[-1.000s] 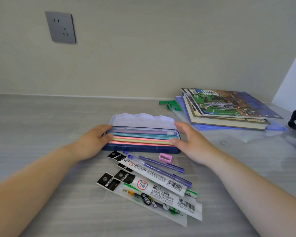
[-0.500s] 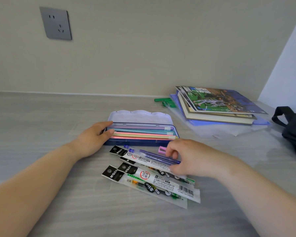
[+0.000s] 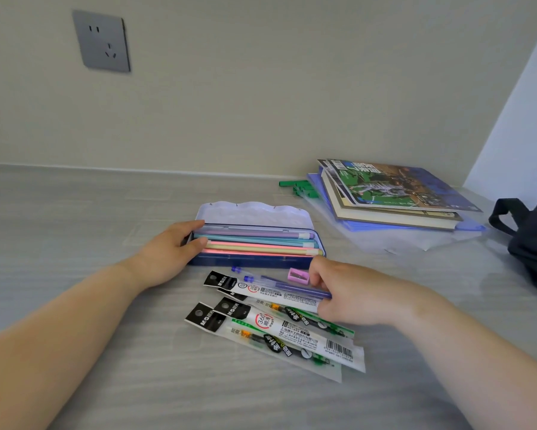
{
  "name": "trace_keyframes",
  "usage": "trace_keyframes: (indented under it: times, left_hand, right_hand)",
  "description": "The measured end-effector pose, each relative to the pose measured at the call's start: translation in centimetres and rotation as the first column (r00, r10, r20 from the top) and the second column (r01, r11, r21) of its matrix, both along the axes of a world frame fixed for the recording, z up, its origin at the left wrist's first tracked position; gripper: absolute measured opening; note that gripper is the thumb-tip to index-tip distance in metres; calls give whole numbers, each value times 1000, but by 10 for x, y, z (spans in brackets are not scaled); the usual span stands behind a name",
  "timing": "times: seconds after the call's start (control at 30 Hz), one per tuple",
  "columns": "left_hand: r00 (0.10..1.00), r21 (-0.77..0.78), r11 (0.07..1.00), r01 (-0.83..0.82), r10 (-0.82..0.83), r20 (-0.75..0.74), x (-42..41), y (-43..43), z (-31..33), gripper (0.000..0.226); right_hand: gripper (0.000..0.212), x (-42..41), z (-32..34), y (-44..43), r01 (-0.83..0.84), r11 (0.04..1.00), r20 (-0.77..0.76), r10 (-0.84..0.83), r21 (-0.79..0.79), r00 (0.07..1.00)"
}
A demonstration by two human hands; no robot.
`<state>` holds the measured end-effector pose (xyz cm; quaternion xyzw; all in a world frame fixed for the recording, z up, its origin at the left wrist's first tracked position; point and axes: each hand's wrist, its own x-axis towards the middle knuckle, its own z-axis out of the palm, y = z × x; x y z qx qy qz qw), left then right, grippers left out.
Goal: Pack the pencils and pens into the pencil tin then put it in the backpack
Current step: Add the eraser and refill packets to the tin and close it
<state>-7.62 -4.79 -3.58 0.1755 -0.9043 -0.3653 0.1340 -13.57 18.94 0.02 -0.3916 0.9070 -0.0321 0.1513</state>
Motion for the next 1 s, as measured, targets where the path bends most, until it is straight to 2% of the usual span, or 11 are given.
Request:
trace_keyframes:
  times: [0.23,0.27,0.33,0.4,0.47,0.53,0.67,0.77,0.87,1.0]
  left_hand:
    - [1000,4,1000,-2,2,-4,-1,0,0,45]
    - [1000,2,1000,-1,1,-6,-1,0,0,45]
    - [1000,-3,1000,2,-2,-9,-2,-1,0,45]
    - [1000,-1,1000,7,-7,-11,-3,-2,-1,46]
    - [1000,5,1000,11,-11,-11,-3,-3,-2,47]
    - [1000,23,1000,14,-14,-17,-3,-4,-2,48]
    - [998,45,998,41,-39,-42,-4,-6,-4,52]
    - [994,64,996,62,-55,-97,-5,-6,-5,50]
    - [990,68,996,57,-48,-133,-8,-8,-7,49]
    - [985,-86,993,76,-88,-147,-10,-8,-11,46]
  right_hand:
    - [8,-14,-3,5,-42,996,-79,48,85,996]
    - [8,-15,0,7,-49,996,-83,55,73,995]
    - [27,-18,10,10,-42,998,-122,48,50,991]
    - [35,-22,19,12,-9,1000,-180,8,-9,984]
    - [28,-27,25,7,-14,994,-265,-14,-104,964]
    - [11,-34,24,-5,-22,987,-351,-37,-162,936]
    - [24,-49,10,-38,-64,989,-419,3,-131,908]
    - [27,-55,0,-57,-104,994,-415,76,-46,907]
    - [32,-59,-4,-63,-110,993,-372,84,-48,925]
    - [39,-61,-5,-62,-114,984,-271,74,-135,960]
